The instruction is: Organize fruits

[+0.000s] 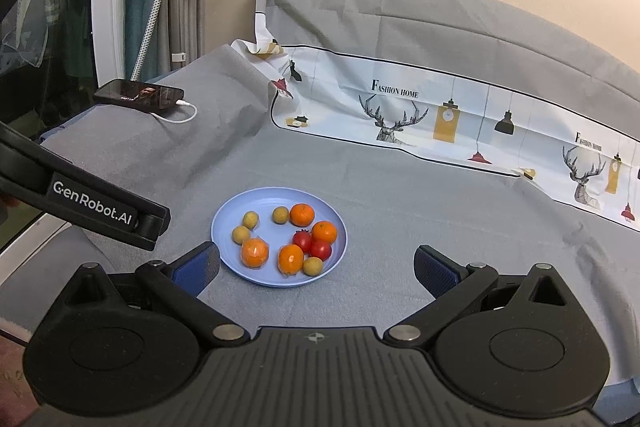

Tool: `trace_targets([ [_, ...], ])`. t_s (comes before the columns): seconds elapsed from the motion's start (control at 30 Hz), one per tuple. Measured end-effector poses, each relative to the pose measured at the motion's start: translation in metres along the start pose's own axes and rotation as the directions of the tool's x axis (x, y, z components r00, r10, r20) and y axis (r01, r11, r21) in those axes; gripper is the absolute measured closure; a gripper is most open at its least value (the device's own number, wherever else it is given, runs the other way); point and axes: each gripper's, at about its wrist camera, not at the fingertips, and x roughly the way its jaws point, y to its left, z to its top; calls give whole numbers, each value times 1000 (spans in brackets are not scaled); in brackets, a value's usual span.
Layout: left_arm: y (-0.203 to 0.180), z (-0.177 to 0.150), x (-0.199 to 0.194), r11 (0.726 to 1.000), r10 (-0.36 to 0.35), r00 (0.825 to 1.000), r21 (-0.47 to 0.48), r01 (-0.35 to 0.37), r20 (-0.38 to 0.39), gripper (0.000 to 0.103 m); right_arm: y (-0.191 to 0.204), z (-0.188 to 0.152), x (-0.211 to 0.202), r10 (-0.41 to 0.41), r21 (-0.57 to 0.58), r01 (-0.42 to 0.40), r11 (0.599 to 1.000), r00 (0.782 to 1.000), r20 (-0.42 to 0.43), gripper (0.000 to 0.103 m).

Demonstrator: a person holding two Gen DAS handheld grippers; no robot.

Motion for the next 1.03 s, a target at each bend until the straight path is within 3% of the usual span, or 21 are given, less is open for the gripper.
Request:
trace_targets([
  [1.03, -2, 3, 1, 999, 34, 999, 16, -35, 18, 0, 0, -2, 2, -1, -1, 1, 1000, 1000, -1, 1],
])
